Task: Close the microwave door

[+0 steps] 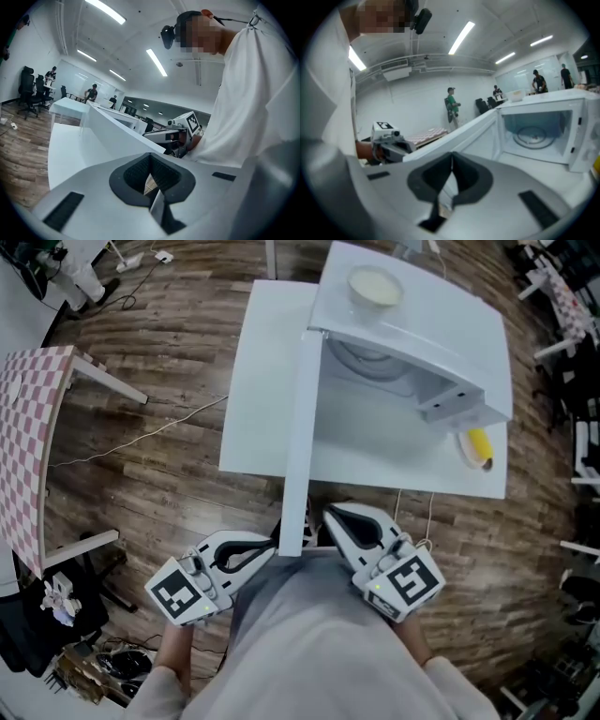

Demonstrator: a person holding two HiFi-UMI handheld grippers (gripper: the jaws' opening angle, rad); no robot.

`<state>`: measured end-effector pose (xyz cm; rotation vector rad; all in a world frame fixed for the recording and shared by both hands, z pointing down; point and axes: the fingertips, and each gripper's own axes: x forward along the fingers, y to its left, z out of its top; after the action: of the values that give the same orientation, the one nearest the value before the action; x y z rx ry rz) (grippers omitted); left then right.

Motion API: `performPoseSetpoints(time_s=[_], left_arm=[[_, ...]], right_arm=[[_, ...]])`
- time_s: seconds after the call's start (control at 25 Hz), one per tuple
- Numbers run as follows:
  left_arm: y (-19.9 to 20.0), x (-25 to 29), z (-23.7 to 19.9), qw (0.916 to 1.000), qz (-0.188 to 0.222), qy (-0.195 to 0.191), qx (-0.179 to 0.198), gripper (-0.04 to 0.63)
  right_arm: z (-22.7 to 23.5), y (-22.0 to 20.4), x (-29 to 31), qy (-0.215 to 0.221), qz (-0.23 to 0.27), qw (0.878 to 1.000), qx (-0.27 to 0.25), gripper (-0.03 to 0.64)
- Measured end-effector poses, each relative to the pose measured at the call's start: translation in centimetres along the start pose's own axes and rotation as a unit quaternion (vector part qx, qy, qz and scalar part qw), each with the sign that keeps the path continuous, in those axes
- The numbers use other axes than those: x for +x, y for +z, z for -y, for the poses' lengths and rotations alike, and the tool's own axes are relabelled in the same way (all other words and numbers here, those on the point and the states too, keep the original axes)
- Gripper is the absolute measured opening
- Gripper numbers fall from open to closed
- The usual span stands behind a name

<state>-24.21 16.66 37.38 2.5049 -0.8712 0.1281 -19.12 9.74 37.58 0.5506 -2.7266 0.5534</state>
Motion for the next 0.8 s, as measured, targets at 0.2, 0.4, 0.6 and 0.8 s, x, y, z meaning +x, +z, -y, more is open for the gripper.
performPoseSetpoints(time_s=[0.2,0.4,0.6,0.8], left_arm=[[0.3,0.4,-0.3,1.0000,0.001,0.003,0.000,0.018],[0.1,0.4,-0.7,0.9998,0.007,0.016,-0.004,0.018],[0.2,0.8,-0.9,0.9994,0.019,0.026,-0.010,0.018],[0.0,1.0,-1.2,0.9992,0.031,0.023,-0.004,0.018]], right_arm=[[0.5,0.7,0.0,-0.002,0.003,1.000,0.000,0.023],[0.0,0.7,0.5,0.013,-0.003,1.000,-0.003,0.023],[-0.5,1.2,0.7,0.021,0.001,1.000,-0.006,0.023],[-0.8,0.7,1.1,0.023,0.001,1.000,-0.008,0.023]])
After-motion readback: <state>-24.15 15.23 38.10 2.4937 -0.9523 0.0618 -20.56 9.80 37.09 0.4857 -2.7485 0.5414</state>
